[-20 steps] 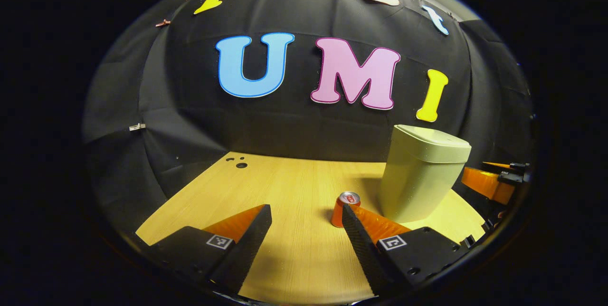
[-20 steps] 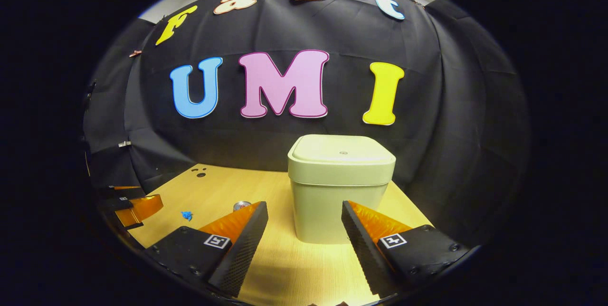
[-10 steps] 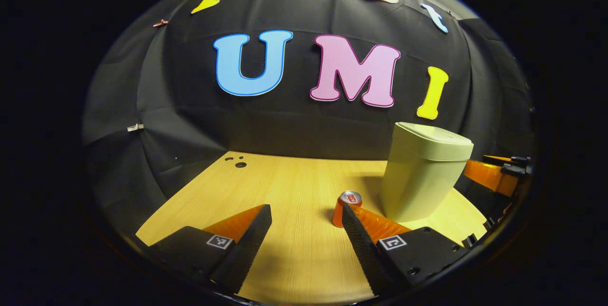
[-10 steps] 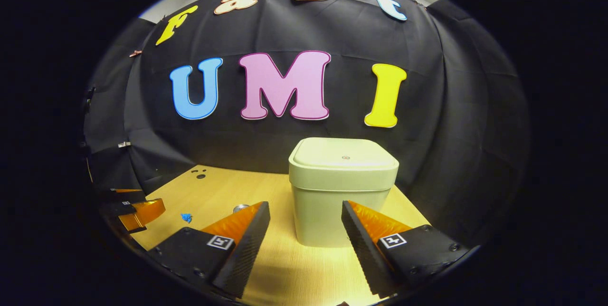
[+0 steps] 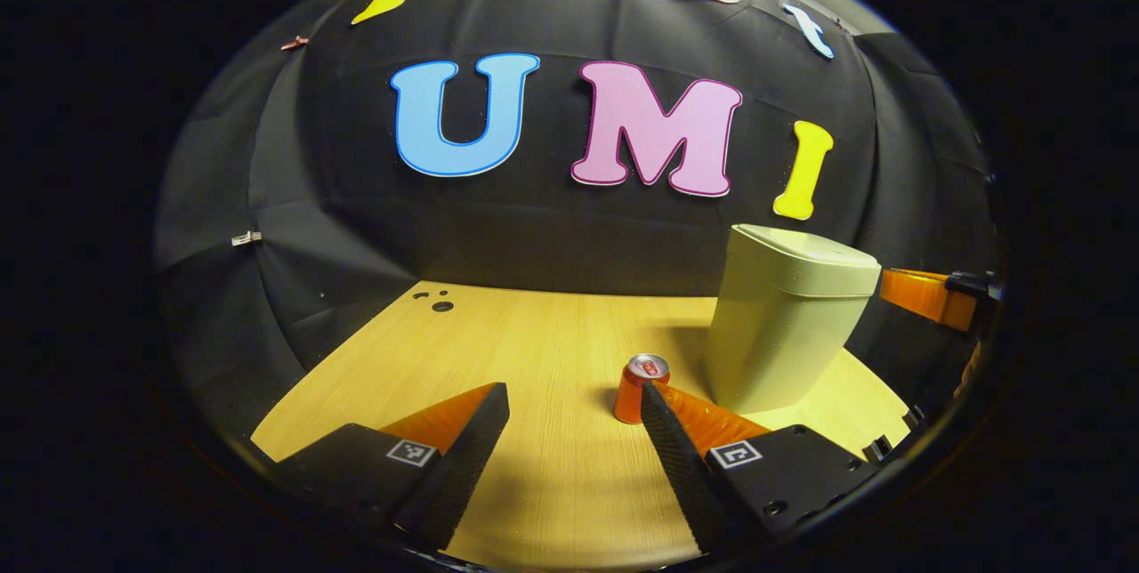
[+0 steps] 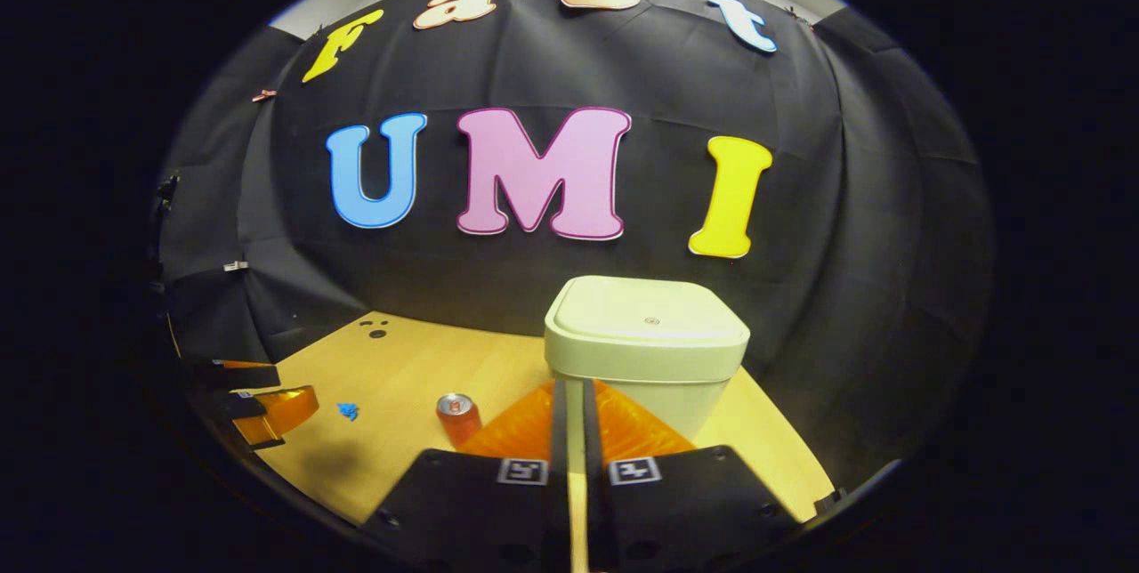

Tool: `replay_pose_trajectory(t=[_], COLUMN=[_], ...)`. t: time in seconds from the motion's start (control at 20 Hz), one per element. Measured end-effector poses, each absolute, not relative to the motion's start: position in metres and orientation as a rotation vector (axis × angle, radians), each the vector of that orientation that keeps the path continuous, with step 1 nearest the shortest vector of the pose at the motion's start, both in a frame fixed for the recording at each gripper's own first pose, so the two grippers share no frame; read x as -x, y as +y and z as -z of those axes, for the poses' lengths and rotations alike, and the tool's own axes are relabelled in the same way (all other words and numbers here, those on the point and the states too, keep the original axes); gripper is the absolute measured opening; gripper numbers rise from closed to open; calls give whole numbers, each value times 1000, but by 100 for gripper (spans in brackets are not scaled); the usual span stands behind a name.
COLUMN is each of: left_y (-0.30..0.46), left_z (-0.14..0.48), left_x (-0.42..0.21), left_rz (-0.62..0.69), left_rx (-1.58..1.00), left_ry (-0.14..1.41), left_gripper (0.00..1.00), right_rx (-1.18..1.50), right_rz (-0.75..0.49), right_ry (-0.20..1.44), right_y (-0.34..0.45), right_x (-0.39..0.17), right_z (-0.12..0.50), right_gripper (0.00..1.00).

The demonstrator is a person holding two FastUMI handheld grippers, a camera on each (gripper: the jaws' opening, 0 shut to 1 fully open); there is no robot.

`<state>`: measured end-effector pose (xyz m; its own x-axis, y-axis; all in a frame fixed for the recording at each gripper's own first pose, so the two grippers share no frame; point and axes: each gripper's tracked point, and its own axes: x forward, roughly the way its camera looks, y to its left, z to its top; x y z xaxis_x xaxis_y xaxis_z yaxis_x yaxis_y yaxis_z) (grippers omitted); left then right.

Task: Press the lid of the desktop garbage bin to open it, pick up the crumpled paper on the desktop and throw it into the bin, then pick up the pop can on the desktop and drop it into the bin, and finally close the garbage bin lid.

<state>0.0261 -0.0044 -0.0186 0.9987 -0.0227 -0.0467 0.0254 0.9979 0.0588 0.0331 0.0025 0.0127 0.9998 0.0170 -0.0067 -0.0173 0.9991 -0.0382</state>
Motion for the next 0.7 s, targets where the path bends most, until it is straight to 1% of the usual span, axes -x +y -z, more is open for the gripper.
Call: replay_pose_trajectory(t=[0.05,0.1,0.15,0.2,0.3,0.35,0.7], left_y=[-5,-5,-5,-5,-4,-3,-4], left_z=[18,18,17,19,20,21,27], left_x=[-26,-26,-26,-25,-25,-25,-22], left_rz=[26,27,28,29,29,29,28], left_rx=[-62,-64,-63,-62,-59,-58,-59], left_ry=[47,46,46,48,55,57,73], left_gripper=[96,96,96,96,96,96,96], right_rx=[32,30,24,14,-8,-4,0], right_rz=[-39,-64,-78,-77,-87,-86,-48], right_ry=[13,30,37,57,69,59,-3], right_y=[5,10,12,9,10,8,-14], right_x=[-34,-34,-24,-36,-34,-31,-68], right_z=[-13,-9,-13,-9,-13,-21,-62], right_gripper=[6,5,5,5,6,5,5])
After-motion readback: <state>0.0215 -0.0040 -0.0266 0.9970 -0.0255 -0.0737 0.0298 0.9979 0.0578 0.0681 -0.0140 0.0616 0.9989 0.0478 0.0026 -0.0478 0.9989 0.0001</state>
